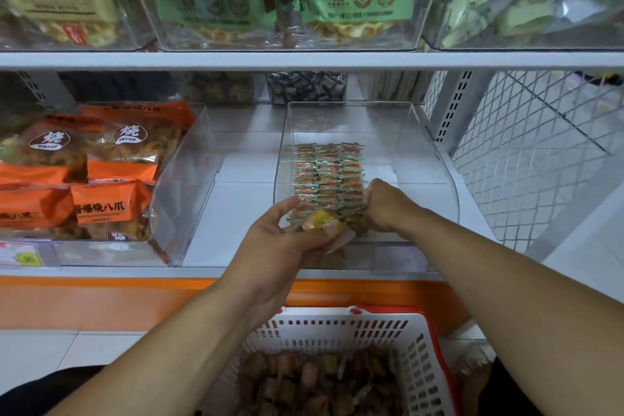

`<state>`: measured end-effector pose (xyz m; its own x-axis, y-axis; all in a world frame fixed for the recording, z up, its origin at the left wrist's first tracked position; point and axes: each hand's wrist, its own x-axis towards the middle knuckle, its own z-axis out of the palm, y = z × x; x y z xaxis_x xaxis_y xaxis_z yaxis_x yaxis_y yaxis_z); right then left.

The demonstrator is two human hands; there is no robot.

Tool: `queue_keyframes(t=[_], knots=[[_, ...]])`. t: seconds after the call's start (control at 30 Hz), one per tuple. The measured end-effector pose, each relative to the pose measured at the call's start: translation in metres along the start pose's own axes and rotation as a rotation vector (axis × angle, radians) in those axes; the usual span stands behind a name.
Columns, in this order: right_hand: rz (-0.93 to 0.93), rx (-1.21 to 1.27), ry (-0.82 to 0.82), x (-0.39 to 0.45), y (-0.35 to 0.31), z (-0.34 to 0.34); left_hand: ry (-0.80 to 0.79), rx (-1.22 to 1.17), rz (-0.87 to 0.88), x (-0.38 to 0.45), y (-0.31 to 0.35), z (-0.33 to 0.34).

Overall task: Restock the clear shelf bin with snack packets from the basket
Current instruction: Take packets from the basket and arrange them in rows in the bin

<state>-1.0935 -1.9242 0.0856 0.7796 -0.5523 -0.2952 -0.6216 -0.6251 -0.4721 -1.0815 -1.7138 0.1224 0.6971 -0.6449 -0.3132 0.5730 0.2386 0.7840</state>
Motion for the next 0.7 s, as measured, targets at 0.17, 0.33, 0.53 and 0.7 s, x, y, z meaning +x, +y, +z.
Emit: queue_keyframes(t=[0.17, 0.33, 0.53, 0.7], knots=[[-0.210, 0.068, 0.112, -0.025, -0.008, -0.034, 0.069, 0.234, 0.101, -0.005, -0.002, 0.004], [-0.221, 0.747, -0.409, -0.080, -0.013, -0.053, 0.099, 0.377, 0.229, -0.006, -0.005, 0.006], [-0.261, 0.505, -0.223, -0.073, -0.003, -0.052, 0.157, 0.686, 0.368, 0.003, -0.010, 0.007], [-0.073, 0.087, -0.040, -0.044, 0.016, -0.042, 0.033, 1.502, 0.601, 0.007, -0.029, -0.005]])
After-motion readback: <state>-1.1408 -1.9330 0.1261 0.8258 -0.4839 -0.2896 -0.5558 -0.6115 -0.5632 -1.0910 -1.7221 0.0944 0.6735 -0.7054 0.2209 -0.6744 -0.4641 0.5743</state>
